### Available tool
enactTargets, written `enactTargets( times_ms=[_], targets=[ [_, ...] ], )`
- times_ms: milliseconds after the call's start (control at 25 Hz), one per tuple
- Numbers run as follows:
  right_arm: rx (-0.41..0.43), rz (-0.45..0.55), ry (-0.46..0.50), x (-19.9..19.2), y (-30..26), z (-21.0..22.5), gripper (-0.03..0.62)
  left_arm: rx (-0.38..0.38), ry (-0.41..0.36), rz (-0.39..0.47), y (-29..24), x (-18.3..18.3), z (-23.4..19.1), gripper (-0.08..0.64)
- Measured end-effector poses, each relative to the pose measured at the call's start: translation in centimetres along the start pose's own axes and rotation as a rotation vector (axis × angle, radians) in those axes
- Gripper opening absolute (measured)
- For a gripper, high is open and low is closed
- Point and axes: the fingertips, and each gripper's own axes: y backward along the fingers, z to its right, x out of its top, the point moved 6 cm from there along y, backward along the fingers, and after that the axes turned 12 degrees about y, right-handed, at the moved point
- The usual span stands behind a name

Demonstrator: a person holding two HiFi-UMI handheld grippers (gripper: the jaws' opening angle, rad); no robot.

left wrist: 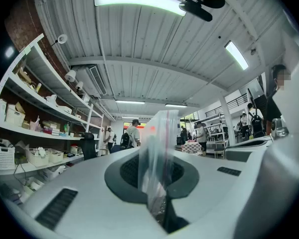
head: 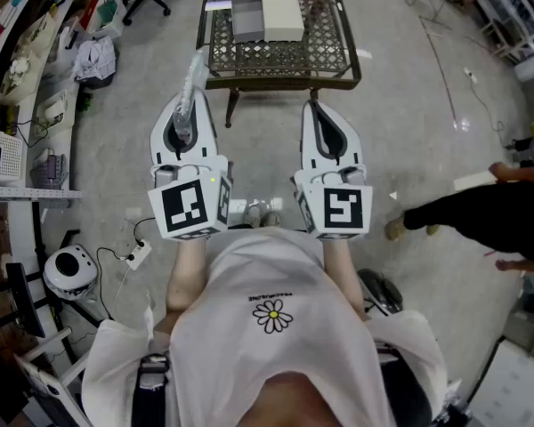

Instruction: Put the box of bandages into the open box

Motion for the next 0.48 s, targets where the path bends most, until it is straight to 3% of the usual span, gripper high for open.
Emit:
enactTargets(
  times_ms=[480],
  targets=[
    [0.071,0.046,-0.048,-0.30,-0.54,0.10,0.031,0.026,0.001,-0.010,-0.23,-0.17,-0.38,0.041]
  ],
)
